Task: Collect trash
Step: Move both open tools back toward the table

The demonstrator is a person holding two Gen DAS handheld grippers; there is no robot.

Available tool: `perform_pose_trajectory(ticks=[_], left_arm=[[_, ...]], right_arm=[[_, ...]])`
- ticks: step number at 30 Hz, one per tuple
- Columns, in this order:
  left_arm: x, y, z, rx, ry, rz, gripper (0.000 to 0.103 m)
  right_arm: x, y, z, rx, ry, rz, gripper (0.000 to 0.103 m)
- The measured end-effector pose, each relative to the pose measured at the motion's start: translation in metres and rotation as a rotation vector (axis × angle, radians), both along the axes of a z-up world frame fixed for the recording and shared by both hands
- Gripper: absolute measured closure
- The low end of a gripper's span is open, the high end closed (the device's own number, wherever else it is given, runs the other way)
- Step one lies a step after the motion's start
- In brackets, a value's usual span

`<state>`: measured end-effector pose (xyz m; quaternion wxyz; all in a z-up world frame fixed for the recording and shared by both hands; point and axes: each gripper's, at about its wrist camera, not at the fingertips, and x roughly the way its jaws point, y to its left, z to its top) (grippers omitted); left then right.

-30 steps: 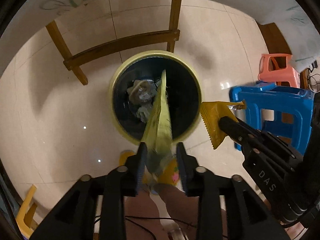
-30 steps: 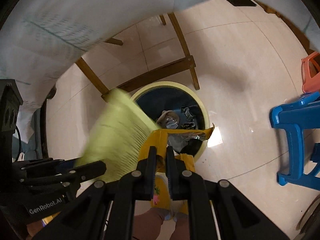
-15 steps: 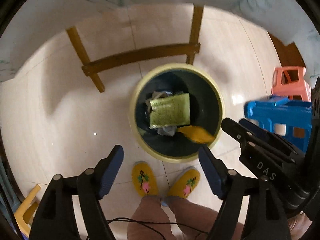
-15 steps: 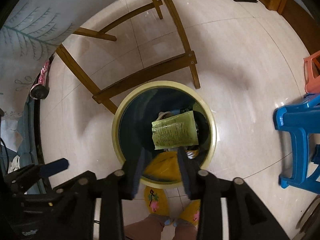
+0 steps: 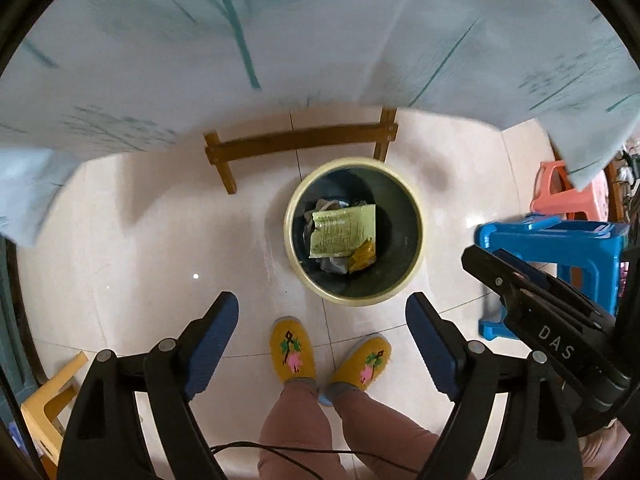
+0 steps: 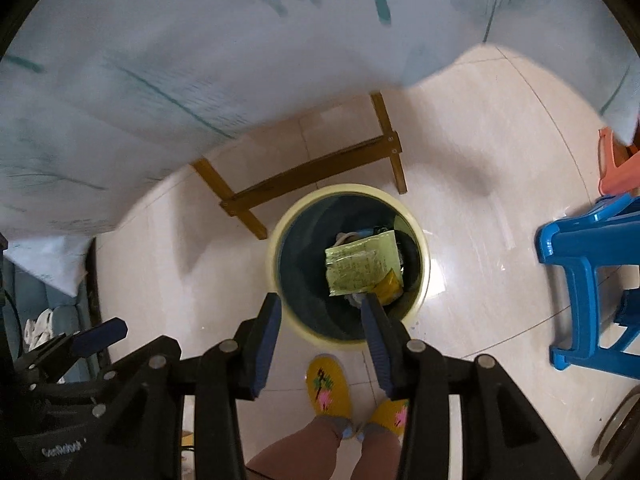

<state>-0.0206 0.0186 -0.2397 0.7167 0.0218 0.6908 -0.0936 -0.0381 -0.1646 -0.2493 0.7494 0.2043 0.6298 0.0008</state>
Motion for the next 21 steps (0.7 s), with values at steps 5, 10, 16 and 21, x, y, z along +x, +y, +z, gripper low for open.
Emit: perform_pose_trajectory(ticks=[5,10,16,21], left_arm=[[-0.007,0.006,0.066,0.0,-0.056,0.021,0.019],[-0.007,0.011,0.133,-0.022,-0.134,0.056,0.019],[-0.002,0.016,0.201,-0.066,-0.235,0.097,0.019],[0.001,0.01,0.247,-0.092,-0.322,0.125,0.019]], right_arm=[[-0.009,-0.002,0.063,0.005,-0.038,0.029,0.061],[-0.012,-0.005,0.131,0.006,-0.108,0.064,0.061],[-0.011,-0.007,0.205,-0.014,-0.23,0.133,0.061],[-0.009,-0.009,0.252,-0.043,-0.338,0.187,0.061]])
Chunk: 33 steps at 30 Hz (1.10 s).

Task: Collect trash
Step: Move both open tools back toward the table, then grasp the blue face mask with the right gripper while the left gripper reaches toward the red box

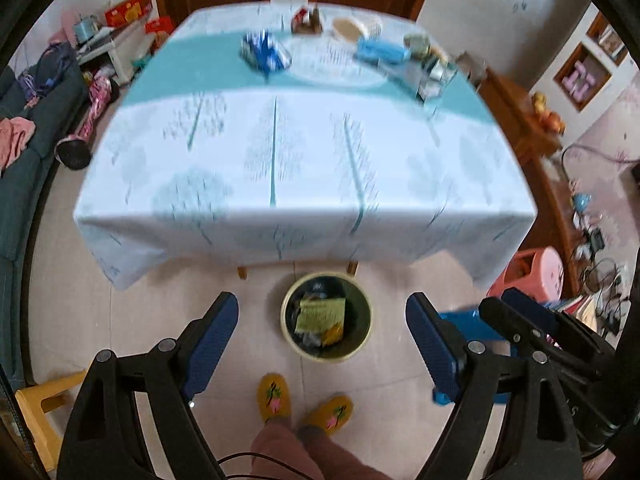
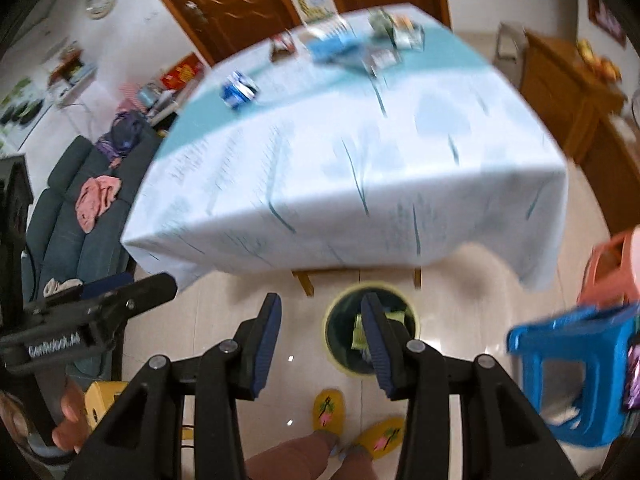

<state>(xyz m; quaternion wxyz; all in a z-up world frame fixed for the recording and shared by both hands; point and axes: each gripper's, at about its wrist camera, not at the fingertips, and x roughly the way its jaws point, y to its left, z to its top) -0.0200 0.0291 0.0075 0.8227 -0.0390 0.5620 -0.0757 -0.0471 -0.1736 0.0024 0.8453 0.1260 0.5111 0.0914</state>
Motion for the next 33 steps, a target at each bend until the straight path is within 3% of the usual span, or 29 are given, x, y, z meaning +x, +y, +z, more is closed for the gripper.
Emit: perform_pose_trajectory(ticks=[8,18,24,26,33], left_arm=[[-0.001,-0.011,0.053,-0.001,-0.101,0.017,0.019],[0.022,-0.01,0.073,0.005,-0.135,0.026,0.018],[0.063,0.0,0.079,0.008,-0.153,0.008,0.018],[0.084,0.005,0.08,0.006,-0.155,-0.002,0.018],[0.177,0.024,0.078,-0.008,-0.136,-0.048,0.018]], right_arm=[[0.018,-0.001,0.049,-0.074,-0.152,0.076,0.061],[0.067,-0.001,0.078,-0.192,-0.265,0.141,0.061],[0.111,0.011,0.077,-0.296,-0.291,0.192,0.06],[0.129,0.016,0.073,-0.343,-0.296,0.2,0.054],[0.205,0.033,0.056,-0.464,-0.268,0.196,0.054]])
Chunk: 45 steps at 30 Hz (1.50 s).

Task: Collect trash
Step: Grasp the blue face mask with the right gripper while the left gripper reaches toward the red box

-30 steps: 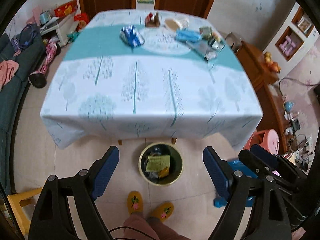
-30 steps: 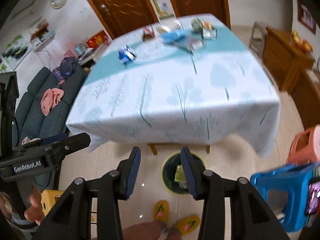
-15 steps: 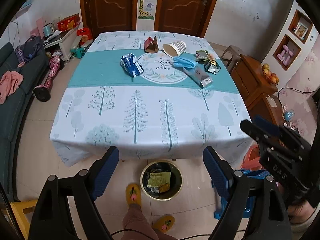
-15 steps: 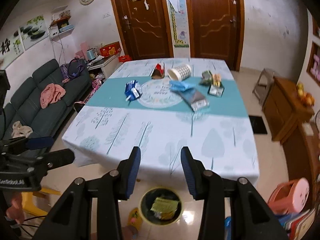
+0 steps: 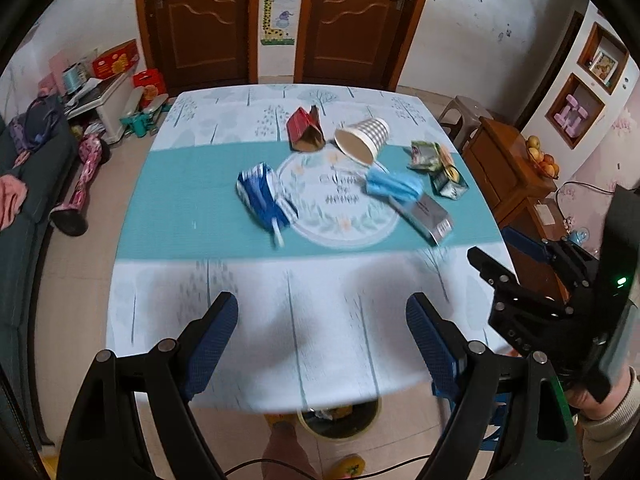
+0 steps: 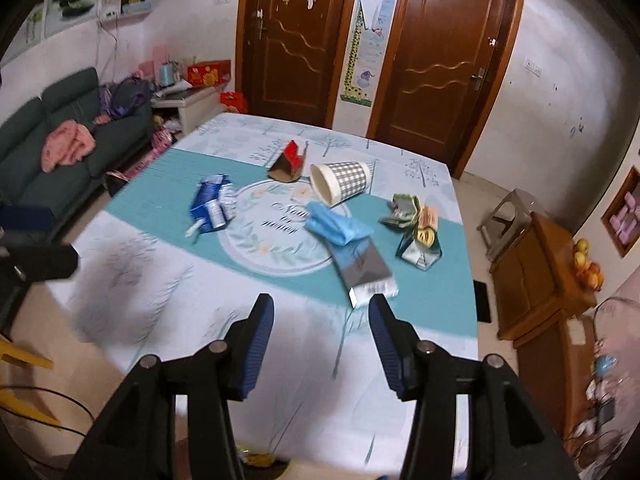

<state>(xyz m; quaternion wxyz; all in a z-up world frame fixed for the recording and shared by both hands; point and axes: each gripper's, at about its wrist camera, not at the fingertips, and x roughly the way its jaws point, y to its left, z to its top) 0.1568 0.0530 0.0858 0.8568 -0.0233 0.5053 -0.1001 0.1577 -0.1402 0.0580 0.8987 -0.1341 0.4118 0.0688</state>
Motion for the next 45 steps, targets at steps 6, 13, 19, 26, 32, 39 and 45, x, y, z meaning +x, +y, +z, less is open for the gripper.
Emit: perform_pose_trajectory(ticks=[6,13,19,26,32,39,45], left_arm=[[0.081,0.014,-0.015,-0.003,0.047,-0.053,0.018],[0.156,0.02,-0.039,0.002,0.112,-0.111,0.018],[0.201,0.017,-0.054,-0.001,0.152,-0.163,0.018],[0.24,0.009,-0.062,-0.025,0.181,-0.198,0.018],[0.271,-0.001,-0.07,-0.032,0.203,-0.206,0.018],[0.308,-0.016,-0.085,-0.028,0.225,-0.156,0.018],[0.343,-0.029,-0.11,-0.053,0.292,-0.107,0.018]], right_arm=[[0.071,0.013,-0.035,-0.105,0.061,-0.026,0.052],[0.135,0.032,-0.074,-0.227,0.113,0.006,0.049],[0.175,0.044,-0.1,-0.308,0.18,0.043,0.049],[0.202,0.034,-0.105,-0.177,0.283,0.016,0.088],[0.208,0.02,-0.089,0.003,0.285,-0.038,0.1],[0.211,-0.001,-0.058,0.259,0.239,-0.145,0.1],[0.213,-0.021,-0.04,0.415,0.199,-0.245,0.1]])
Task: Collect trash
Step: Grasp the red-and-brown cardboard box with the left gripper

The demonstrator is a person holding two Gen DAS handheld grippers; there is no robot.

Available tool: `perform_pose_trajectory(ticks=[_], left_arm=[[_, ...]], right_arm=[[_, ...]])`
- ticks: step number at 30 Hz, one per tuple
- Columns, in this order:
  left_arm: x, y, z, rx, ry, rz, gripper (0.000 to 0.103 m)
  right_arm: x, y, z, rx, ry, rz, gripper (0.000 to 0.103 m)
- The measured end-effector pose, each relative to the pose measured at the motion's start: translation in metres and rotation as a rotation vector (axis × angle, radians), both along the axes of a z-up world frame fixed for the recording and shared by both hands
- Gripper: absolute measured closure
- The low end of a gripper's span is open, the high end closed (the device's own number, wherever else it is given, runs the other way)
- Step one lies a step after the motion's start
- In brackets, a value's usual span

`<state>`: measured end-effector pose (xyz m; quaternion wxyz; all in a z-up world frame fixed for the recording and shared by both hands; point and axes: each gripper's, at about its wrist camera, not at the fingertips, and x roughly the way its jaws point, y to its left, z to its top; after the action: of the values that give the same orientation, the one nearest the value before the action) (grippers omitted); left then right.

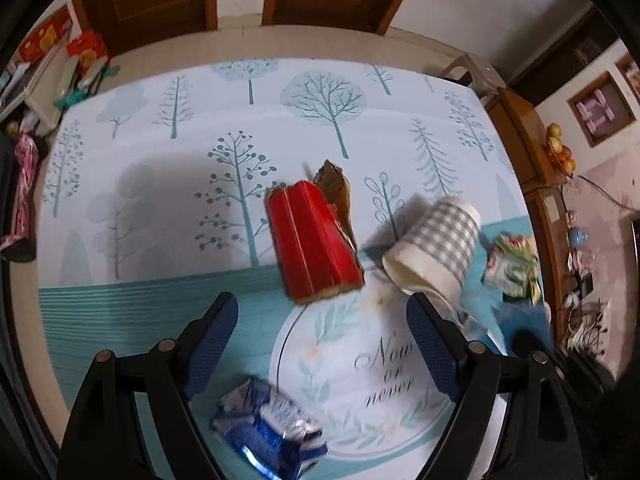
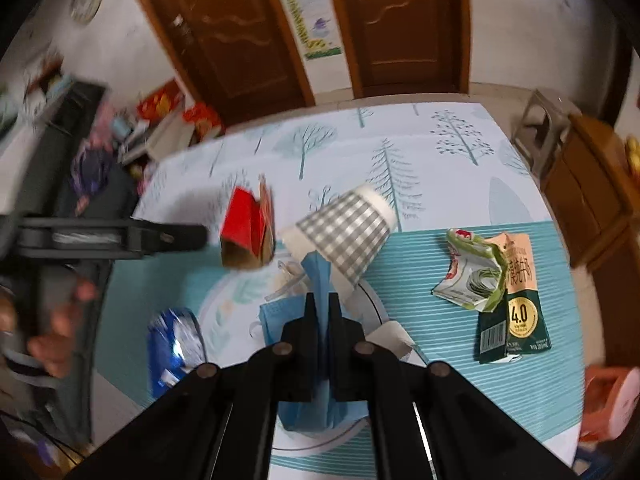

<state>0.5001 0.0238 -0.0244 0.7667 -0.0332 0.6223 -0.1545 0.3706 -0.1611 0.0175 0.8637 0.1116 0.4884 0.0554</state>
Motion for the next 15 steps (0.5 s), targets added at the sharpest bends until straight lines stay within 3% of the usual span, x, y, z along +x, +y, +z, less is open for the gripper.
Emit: perform_pose_trajectory(ticks=[4,10,12,14,15], left_arm=[[0.018,-0.007,-0.019,0.028,0.035,0.034,0.022],[0.026,-0.017,-0.042,0.079,0.08,0.031,0.044],[0.025,-0.019,-0.049,0.075,0.098,0.025,0.058],[0.024,-0.02,-0.05,0.078,0.091,0.028,0.06],[0.023,-0.021,-0.05,0.085,0.082,0.029,0.067]], right_arm=[[-0.003,-0.009,0.009,0.047,-0.023,-0.053,0.1],[-0.01,-0.022,0.014,0.107,-0.04,-0.117,0.1],[-0.012,-0.025,0.015,0.111,-0.043,-0.128,0.1],[-0.015,-0.027,0.014,0.115,-0.044,-0.135,0.1],[-0.016,-0.028,0.014,0.116,-0.044,-0.137,0.1]])
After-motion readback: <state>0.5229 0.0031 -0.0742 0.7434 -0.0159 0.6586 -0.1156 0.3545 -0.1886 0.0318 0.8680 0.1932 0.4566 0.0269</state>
